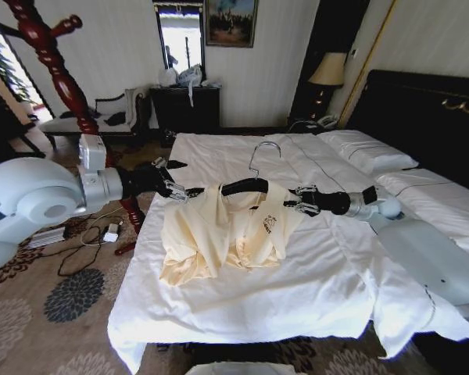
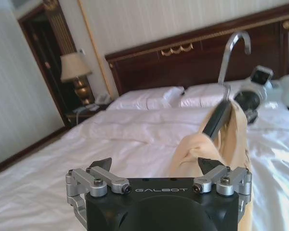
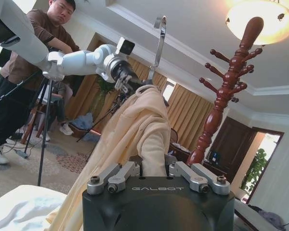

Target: Pick up the clothes from the bed and hang them on the clothes hanger.

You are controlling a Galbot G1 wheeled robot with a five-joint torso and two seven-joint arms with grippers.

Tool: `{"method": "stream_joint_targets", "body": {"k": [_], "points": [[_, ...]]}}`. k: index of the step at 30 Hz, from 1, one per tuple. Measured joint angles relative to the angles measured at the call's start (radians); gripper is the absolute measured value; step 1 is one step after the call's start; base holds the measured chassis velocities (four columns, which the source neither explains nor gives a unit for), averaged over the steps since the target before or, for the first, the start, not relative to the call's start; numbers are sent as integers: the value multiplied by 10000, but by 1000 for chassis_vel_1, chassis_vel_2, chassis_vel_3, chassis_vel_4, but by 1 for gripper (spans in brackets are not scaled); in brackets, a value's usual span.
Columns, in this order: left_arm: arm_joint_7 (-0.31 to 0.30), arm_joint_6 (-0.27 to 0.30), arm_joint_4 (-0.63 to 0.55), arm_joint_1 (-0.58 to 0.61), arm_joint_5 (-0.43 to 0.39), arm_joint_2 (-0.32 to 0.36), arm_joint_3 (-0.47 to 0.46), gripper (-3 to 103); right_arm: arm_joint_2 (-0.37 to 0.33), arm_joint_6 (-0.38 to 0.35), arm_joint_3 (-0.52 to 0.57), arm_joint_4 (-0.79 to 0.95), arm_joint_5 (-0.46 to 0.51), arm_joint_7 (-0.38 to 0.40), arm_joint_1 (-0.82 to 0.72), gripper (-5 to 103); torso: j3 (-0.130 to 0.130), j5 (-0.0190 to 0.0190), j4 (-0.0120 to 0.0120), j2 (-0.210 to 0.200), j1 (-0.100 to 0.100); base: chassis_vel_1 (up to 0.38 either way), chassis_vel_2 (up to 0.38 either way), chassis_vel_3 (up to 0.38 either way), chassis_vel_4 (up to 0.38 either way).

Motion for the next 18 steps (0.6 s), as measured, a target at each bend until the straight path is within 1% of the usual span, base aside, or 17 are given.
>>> {"method": "stream_joint_targets", "body": {"k": [1,2,4,5,6,7,8,11,16,18], "points": [[-144,19,-16,14,-158,3,-157,100,0,1,2,-8,-4,7,-17,20,0,0,0,1,1,0,0,0,0],[-144,19,-16,14,-158,3,-157,100,0,1,2,-8,-4,7,-17,20,0,0,0,1,1,0,0,0,0],[-732,485,-394,305,-957,187,-964,100,21,10,4,-102,-30,21,-79,20,0,1,-1,0,1,0,0,0,0],[-937,760,-578,475,-1202,277,-1233,103,40,13,6,-135,-31,22,-84,20,-1,2,0,0,0,0,0,0,0],[-1219,1159,-842,626,-1443,411,-1477,101,79,17,11,-191,-32,16,-90,20,-1,1,3,0,-1,0,0,0,0],[-1219,1159,-842,626,-1443,411,-1477,101,79,17,11,-191,-32,16,-90,20,-1,1,3,0,-1,0,0,0,0],[-1420,1486,-1011,697,-1494,529,-1584,100,103,18,16,-224,-32,0,-91,20,-1,2,5,1,-1,0,0,0,0],[-1568,1909,-1122,949,-1295,669,-1649,99,153,19,18,-253,-33,-68,-79,20,0,-1,2,0,0,0,0,0,0],[-1453,1950,-968,1231,-894,646,-1641,99,159,21,5,-222,-34,-128,-19,20,0,0,1,0,0,0,0,0,0],[-1221,1984,-805,1431,-570,574,-1589,99,119,22,-1,-169,-33,-155,18,20,0,-2,1,0,0,0,0,0,0]]}}
